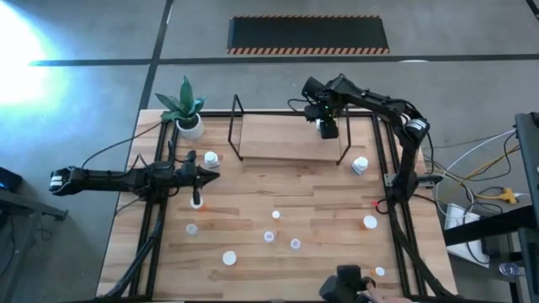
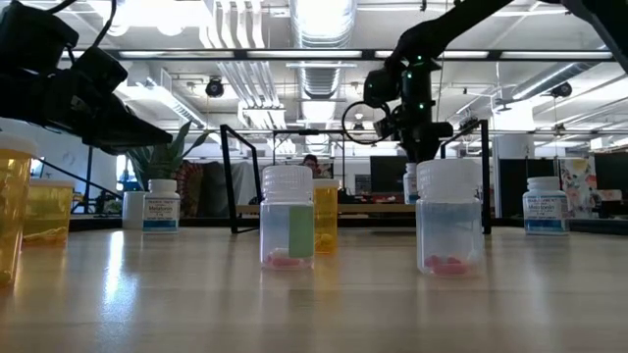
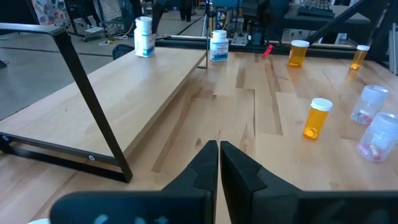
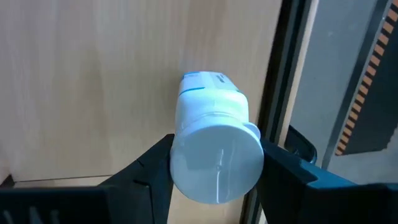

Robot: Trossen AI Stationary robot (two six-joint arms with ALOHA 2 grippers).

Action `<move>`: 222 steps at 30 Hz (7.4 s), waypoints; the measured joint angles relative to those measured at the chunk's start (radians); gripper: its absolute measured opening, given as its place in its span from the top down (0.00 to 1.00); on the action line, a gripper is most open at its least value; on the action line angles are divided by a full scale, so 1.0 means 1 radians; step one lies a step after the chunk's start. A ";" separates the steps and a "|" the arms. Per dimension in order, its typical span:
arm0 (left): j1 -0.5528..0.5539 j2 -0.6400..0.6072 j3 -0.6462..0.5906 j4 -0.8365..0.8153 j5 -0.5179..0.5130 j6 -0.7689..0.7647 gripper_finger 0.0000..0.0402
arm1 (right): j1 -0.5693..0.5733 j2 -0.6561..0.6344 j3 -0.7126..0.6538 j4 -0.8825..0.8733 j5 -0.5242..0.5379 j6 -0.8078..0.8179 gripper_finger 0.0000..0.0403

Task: Pick and place medicine bottles onto shelf by color
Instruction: Put the bottom white medicine bottle on the shelf, then put the middle large orange medicine bottle on the shelf

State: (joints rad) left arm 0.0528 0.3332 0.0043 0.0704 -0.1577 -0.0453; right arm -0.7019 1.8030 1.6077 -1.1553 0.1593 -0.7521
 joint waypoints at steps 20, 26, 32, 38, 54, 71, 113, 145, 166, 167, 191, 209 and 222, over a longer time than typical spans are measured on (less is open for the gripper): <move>0.000 -0.002 0.000 0.000 0.000 0.000 1.00 | -0.031 -0.083 -0.002 0.007 0.052 0.019 0.46; 0.000 0.000 0.000 0.000 0.000 0.000 1.00 | -0.022 -0.166 -0.002 0.007 0.052 0.105 0.46; 0.000 -0.001 0.000 0.000 0.000 0.000 1.00 | 0.051 -0.283 -0.002 -0.003 0.034 0.206 0.46; 0.000 0.000 0.000 0.000 0.000 0.000 1.00 | 0.205 -0.412 -0.004 -0.059 -0.068 0.413 0.46; 0.000 -0.002 0.000 0.000 0.000 0.000 1.00 | 0.545 -0.629 -0.313 -0.287 -0.134 1.124 0.46; 0.000 -0.002 0.000 0.000 0.000 0.000 1.00 | 0.382 -0.636 -0.629 -0.264 -0.126 1.093 0.46; 0.000 0.000 0.000 0.000 0.000 0.000 1.00 | 1.342 -0.590 -0.770 -0.015 -0.233 1.830 0.18; 0.000 0.000 0.000 0.000 0.000 0.000 1.00 | 1.345 -0.505 -0.795 0.071 -0.240 1.748 0.47; 0.000 -0.001 0.000 0.000 0.000 0.000 1.00 | 0.887 -0.253 -0.143 -0.065 0.016 1.188 0.51; 0.000 -0.001 0.000 0.000 0.000 0.000 1.00 | 0.860 -0.224 -0.101 -0.083 0.031 1.136 0.51; 0.000 0.000 0.000 0.000 0.000 0.000 1.00 | 0.219 0.237 0.403 -0.118 -0.080 0.402 0.51; 0.000 0.000 0.000 0.000 0.000 0.000 1.00 | 0.218 0.267 0.389 -0.076 -0.114 0.374 0.51; 0.000 -0.001 0.000 0.000 0.000 0.000 1.00 | 0.226 0.267 0.381 -0.051 -0.134 0.371 0.40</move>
State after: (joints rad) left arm 0.0528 0.3325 0.0042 0.0704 -0.1574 -0.0454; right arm -0.4755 2.0697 1.9884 -1.2059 0.0250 -0.3814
